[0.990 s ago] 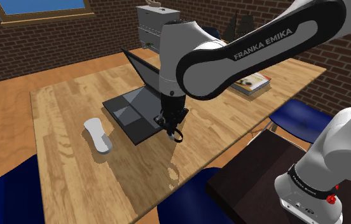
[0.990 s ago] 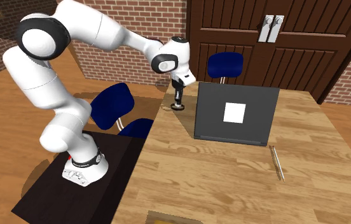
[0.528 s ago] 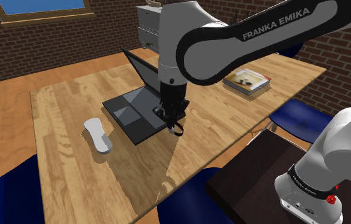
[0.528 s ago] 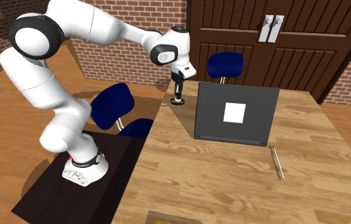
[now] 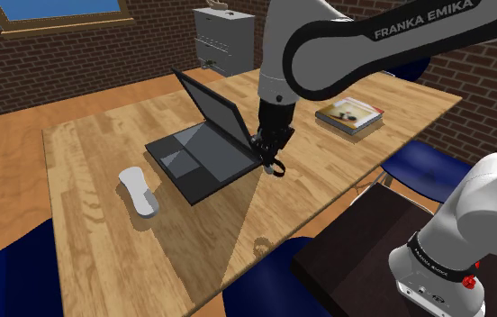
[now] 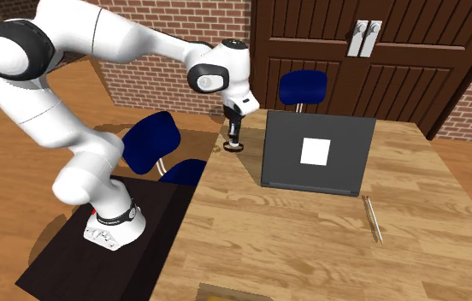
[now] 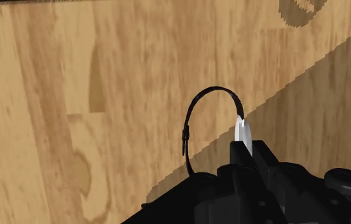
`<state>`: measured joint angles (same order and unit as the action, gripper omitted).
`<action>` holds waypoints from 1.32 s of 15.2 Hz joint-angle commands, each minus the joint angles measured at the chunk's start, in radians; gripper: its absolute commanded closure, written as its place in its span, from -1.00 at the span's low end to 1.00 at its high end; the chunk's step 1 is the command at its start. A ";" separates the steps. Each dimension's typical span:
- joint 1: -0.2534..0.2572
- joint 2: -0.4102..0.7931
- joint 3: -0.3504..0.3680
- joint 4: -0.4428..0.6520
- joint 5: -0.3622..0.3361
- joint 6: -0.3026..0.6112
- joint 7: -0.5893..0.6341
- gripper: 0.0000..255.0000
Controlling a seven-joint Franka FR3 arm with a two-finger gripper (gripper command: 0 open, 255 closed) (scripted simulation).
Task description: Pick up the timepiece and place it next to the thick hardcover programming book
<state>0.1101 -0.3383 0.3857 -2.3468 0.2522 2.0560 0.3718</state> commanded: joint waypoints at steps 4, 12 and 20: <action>-0.029 -0.108 -0.095 -0.098 0.001 -0.030 -0.129 1.00; -0.106 -0.225 -0.255 -0.198 -0.061 -0.078 -0.326 1.00; -0.207 -0.262 -0.420 -0.222 -0.163 -0.113 -0.522 1.00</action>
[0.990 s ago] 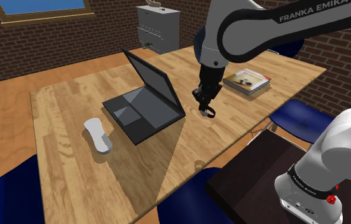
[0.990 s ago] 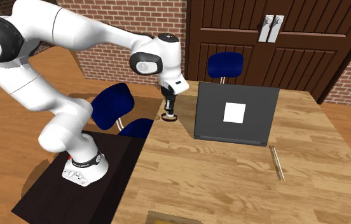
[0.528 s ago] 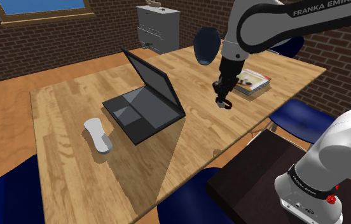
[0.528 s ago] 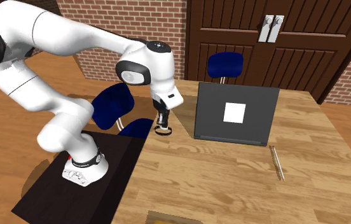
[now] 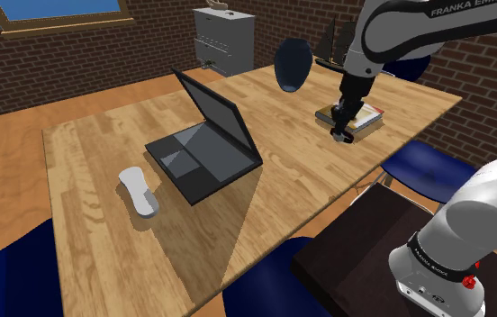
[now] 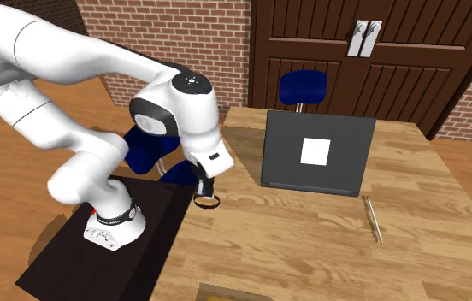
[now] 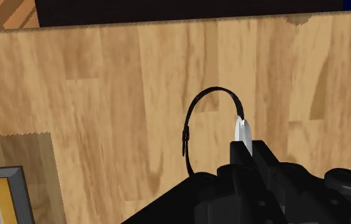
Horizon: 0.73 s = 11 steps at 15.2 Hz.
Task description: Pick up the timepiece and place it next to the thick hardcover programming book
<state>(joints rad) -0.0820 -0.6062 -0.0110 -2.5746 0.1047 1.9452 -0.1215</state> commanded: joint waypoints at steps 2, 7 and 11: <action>-0.040 0.011 -0.064 0.012 -0.042 -0.008 -0.079 1.00; -0.101 0.047 -0.166 0.048 -0.103 -0.016 -0.203 1.00; -0.141 0.099 -0.247 0.099 -0.142 -0.019 -0.302 1.00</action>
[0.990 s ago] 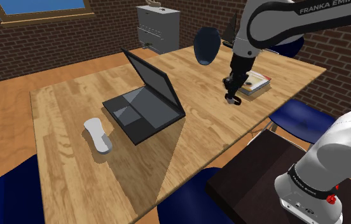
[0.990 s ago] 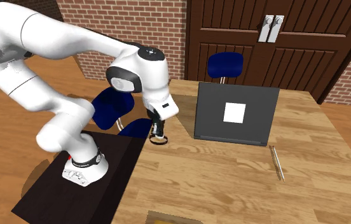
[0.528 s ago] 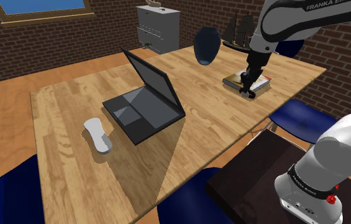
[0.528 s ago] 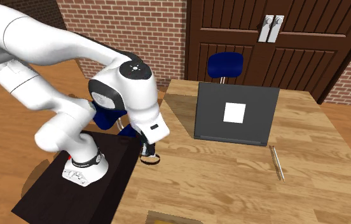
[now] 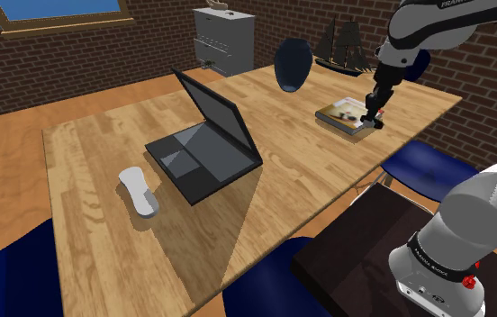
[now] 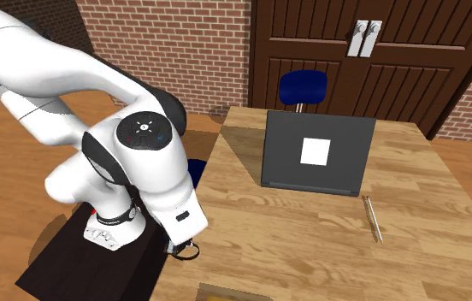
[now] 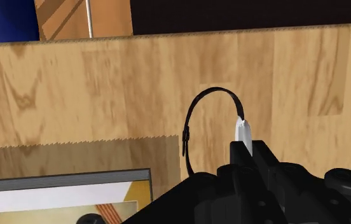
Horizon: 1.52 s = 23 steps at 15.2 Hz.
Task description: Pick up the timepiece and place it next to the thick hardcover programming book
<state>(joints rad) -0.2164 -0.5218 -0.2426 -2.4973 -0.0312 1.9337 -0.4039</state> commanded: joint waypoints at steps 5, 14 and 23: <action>-0.044 0.103 -0.113 0.109 -0.034 -0.009 -0.147 1.00; -0.051 0.167 -0.155 0.071 -0.033 0.090 -0.195 1.00; -0.045 0.230 -0.174 -0.002 -0.019 0.224 -0.218 1.00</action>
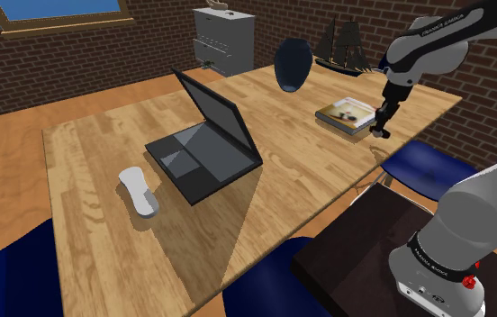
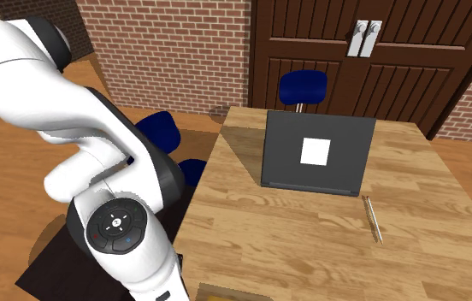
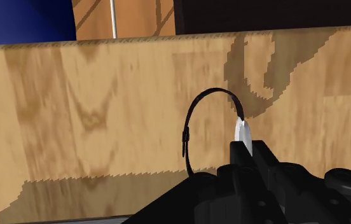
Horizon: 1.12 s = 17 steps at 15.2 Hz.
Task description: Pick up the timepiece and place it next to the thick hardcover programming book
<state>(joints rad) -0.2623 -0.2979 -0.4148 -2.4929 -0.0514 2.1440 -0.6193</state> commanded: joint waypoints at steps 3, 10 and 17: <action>0.003 0.024 -0.007 -0.021 0.007 0.044 -0.009 1.00; 0.003 0.024 -0.007 -0.021 0.007 0.043 -0.009 -1.00; -0.002 -0.011 0.001 0.022 -0.004 -0.031 0.000 -1.00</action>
<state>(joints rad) -0.2642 -0.2966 -0.4185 -2.4903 -0.0522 2.1447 -0.6247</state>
